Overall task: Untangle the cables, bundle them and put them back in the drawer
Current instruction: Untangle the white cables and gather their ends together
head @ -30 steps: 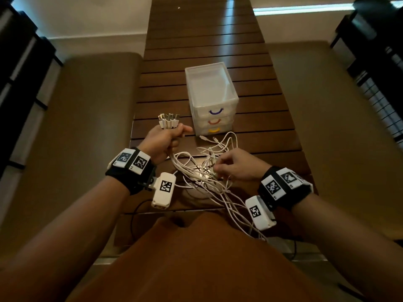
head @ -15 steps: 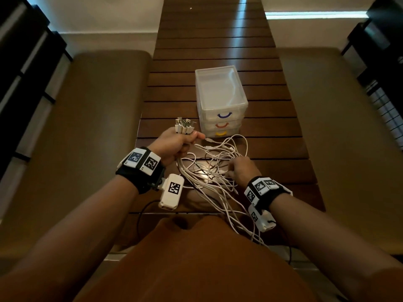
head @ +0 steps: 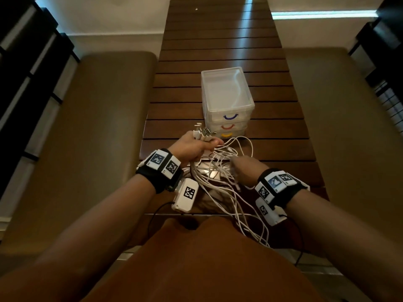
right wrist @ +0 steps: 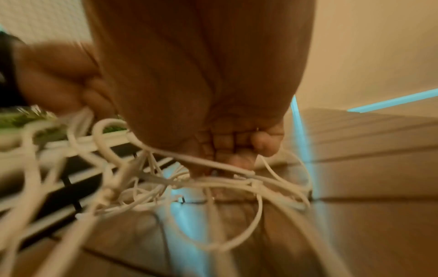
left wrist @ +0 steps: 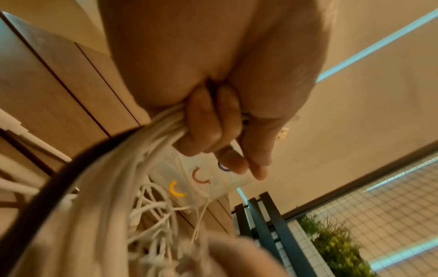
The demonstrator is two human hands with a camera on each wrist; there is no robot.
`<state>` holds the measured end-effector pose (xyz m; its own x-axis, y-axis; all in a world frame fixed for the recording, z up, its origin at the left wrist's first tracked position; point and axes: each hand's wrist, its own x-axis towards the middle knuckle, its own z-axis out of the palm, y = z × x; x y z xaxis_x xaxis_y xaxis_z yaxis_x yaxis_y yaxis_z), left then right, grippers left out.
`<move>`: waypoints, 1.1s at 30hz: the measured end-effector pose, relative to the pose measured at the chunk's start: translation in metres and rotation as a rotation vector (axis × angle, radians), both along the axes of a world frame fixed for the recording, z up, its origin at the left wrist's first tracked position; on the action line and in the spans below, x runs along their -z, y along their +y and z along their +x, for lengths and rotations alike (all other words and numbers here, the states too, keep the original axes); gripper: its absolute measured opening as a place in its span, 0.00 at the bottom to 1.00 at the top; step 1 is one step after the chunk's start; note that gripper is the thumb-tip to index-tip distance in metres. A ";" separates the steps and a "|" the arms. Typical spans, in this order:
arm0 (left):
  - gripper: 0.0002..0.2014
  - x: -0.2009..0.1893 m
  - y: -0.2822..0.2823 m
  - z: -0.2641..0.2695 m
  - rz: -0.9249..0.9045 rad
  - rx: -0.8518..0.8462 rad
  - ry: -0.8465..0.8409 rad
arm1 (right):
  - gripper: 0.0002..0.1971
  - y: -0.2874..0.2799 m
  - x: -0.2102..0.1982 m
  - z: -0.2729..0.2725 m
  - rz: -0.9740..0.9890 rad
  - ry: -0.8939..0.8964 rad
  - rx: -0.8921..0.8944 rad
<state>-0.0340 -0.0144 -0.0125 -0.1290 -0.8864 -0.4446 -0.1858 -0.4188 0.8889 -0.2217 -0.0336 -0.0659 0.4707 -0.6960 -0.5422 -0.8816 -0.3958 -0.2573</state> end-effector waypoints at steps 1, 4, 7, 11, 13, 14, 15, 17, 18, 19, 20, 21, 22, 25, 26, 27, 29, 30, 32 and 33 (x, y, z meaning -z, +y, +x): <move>0.08 0.002 0.001 -0.004 -0.028 0.029 -0.030 | 0.08 -0.001 -0.010 -0.001 -0.005 -0.073 0.029; 0.06 0.006 0.004 -0.016 -0.071 0.073 -0.042 | 0.07 -0.005 -0.044 -0.004 -0.017 -0.346 0.164; 0.04 0.010 0.004 -0.025 -0.044 0.061 -0.030 | 0.05 -0.012 -0.070 -0.011 -0.037 -0.568 0.243; 0.08 0.015 0.002 -0.021 0.016 0.041 -0.109 | 0.10 -0.034 -0.089 -0.032 -0.146 -0.934 0.414; 0.03 0.019 0.002 -0.017 0.036 0.023 -0.171 | 0.13 -0.045 -0.098 -0.042 -0.186 -1.115 0.554; 0.05 0.021 0.002 -0.015 0.050 0.019 -0.208 | 0.13 -0.049 -0.101 -0.046 -0.189 -1.202 0.627; 0.06 0.022 0.003 -0.014 0.059 0.009 -0.242 | 0.12 -0.052 -0.103 -0.050 -0.180 -1.287 0.698; 0.04 0.025 0.003 -0.011 0.078 -0.013 -0.261 | 0.12 -0.054 -0.108 -0.054 -0.104 -1.464 0.795; 0.04 0.025 0.002 -0.010 0.077 -0.032 -0.255 | 0.13 -0.054 -0.109 -0.055 -0.050 -1.526 0.820; 0.06 0.025 0.001 -0.011 0.063 -0.058 -0.241 | 0.13 -0.051 -0.110 -0.053 0.006 -1.549 0.826; 0.08 0.023 0.000 -0.013 0.033 -0.099 -0.204 | 0.14 -0.048 -0.107 -0.051 0.056 -1.531 0.824; 0.09 0.021 -0.002 -0.015 -0.003 -0.155 -0.136 | 0.14 -0.043 -0.104 -0.048 0.102 -1.491 0.811; 0.08 0.017 -0.004 -0.017 -0.029 -0.210 -0.053 | 0.15 -0.038 -0.099 -0.044 0.148 -1.441 0.793; 0.05 0.004 -0.008 -0.026 -0.026 -0.260 0.176 | 0.15 -0.022 -0.085 -0.029 0.233 -1.277 0.699; 0.07 0.002 -0.009 -0.028 -0.016 -0.232 0.266 | 0.14 -0.017 -0.082 -0.022 0.244 -1.254 0.693; 0.09 0.000 -0.009 -0.029 -0.009 -0.193 0.354 | 0.12 -0.013 -0.080 -0.015 0.255 -1.262 0.715; 0.12 -0.003 -0.008 -0.032 -0.007 -0.105 0.518 | 0.10 -0.008 -0.076 -0.004 0.265 -1.304 0.773; 0.12 -0.004 -0.007 -0.033 -0.012 -0.077 0.571 | 0.10 -0.006 -0.074 0.000 0.270 -1.317 0.793; 0.09 -0.004 -0.006 -0.036 -0.019 -0.099 0.572 | 0.10 -0.003 -0.073 0.005 0.310 -1.344 0.811; 0.09 -0.003 -0.005 -0.038 -0.022 -0.127 0.548 | 0.11 -0.003 -0.072 0.007 0.333 -1.350 0.818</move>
<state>-0.0723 -0.0195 -0.0099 -0.2276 -0.9182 -0.3241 0.3563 -0.3883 0.8499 -0.2148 -0.0362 0.0065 0.2866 -0.9297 -0.2313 0.1125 0.2724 -0.9556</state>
